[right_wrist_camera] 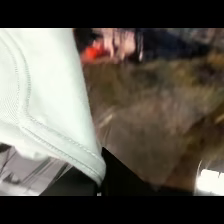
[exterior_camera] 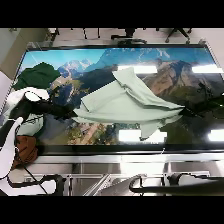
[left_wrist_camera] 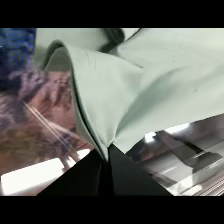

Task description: Fold the shirts.

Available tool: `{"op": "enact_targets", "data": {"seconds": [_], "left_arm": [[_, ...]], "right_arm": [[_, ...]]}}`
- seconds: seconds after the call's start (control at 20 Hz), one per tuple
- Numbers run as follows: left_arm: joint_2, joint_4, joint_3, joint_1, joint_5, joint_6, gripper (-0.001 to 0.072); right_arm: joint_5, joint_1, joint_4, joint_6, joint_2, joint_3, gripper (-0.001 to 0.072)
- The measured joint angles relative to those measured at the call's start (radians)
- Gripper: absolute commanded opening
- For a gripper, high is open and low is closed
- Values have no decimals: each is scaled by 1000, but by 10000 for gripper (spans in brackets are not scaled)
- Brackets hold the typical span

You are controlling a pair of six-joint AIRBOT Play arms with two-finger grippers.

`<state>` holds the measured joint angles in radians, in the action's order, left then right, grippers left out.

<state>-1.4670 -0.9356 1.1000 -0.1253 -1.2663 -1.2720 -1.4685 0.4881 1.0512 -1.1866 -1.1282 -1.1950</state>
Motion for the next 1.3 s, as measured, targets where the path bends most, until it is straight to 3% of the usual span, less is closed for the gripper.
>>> {"op": "enact_targets", "data": {"seconds": [0.35, 0.5, 0.55, 0.6, 0.65, 1.05, 1.1, 1.15, 1.3], "left_arm": [[-7, -57, 68, -31, -16, 45, 12], [-38, -64, 74, -8, -8, 63, 12], [-54, -65, 75, 2, -1, 66, 12], [-70, -66, 76, 10, 4, 70, 12], [-85, -66, 76, 18, 10, 72, 12], [-135, -60, 77, 35, 36, 77, 12], [-136, -59, 77, 35, 35, 77, 12], [-137, -58, 77, 35, 36, 77, 12], [-138, -56, 77, 35, 36, 78, 12]], "right_arm": [[-5, 6, -53, -16, -34, 14, 19], [8, -24, -73, 23, -95, 15, 28], [21, -35, -77, 36, -115, 15, 106], [33, -44, -81, 48, -131, 15, 279], [51, -50, -84, 58, -144, 15, 371], [105, 5, -59, 51, -87, 72, 375], [111, 7, -58, 46, -67, 110, 405], [126, 7, -64, 42, -45, 159, 486], [211, -4, -122, 46, -1, 293, 497]]}}
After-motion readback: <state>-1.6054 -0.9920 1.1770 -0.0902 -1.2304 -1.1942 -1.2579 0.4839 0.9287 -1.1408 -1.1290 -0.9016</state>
